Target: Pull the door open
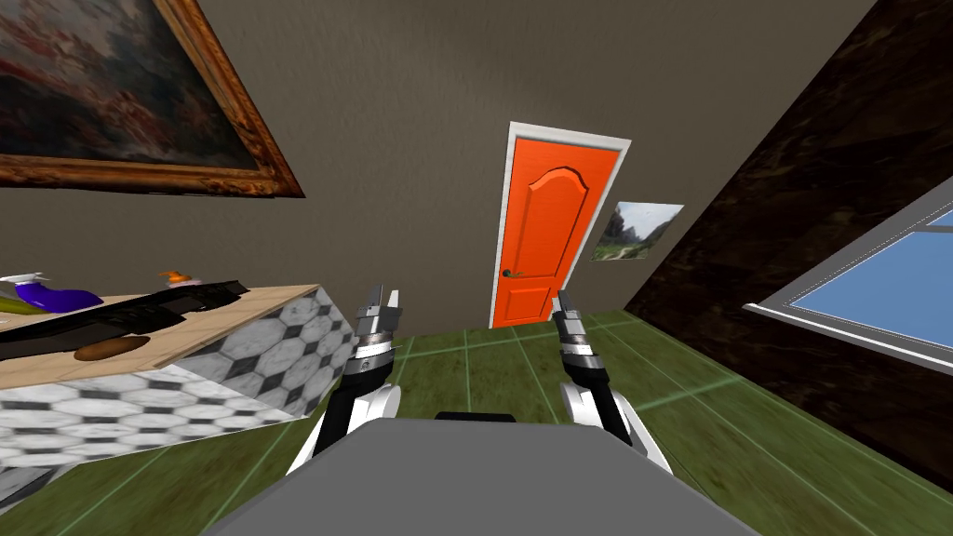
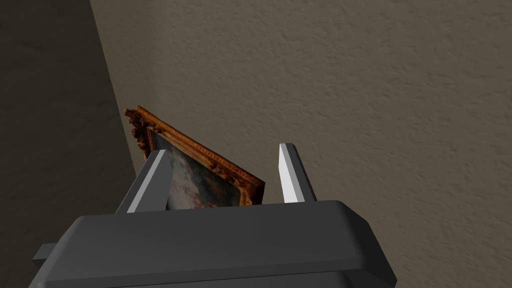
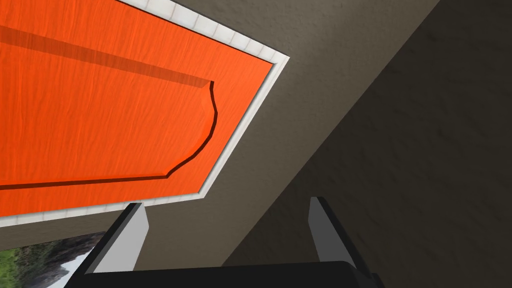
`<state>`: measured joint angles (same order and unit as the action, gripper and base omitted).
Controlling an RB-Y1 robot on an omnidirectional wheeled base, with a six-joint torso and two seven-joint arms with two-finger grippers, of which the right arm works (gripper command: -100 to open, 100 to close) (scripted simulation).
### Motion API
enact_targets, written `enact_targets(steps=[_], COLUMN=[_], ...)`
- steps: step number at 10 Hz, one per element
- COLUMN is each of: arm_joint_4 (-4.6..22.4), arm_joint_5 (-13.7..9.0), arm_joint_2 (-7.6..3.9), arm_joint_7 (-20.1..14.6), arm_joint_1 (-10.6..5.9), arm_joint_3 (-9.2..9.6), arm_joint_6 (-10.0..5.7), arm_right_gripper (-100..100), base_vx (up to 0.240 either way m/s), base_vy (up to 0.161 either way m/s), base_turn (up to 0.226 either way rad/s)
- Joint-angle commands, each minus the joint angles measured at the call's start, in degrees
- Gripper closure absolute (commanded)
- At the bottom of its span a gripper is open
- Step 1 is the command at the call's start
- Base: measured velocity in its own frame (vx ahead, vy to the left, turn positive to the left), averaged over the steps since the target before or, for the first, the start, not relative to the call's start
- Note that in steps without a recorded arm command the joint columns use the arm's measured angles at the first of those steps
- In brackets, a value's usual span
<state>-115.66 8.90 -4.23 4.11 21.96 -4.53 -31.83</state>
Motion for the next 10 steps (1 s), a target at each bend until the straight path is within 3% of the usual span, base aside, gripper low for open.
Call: enact_targets(steps=[1, 2, 5, 6, 10], arm_joint_4=[2.86, 3.03, 8.20, 8.49, 14.19], arm_joint_5=[0.32, 0.32, 0.90, 0.90, 1.51], arm_joint_2=[-0.35, -0.35, -1.07, -1.07, -1.80], arm_joint_7=[-0.77, -0.77, -2.34, -2.34, -3.97], arm_joint_1=[-1.41, -1.41, -3.86, -3.86, -6.44], arm_joint_3=[-0.11, -0.11, -0.33, -0.33, -0.55], arm_joint_6=[-0.43, -0.43, -1.16, -1.16, -1.92], arm_right_gripper=[-100, -100, -100, -100, -100], base_vx=[0.101, 0.062, 0.065, 0.062, 0.064], base_vy=[-0.044, -0.027, -0.018, -0.020, -0.020], base_turn=[0.015, 0.009, 0.013, 0.006, 0.010])
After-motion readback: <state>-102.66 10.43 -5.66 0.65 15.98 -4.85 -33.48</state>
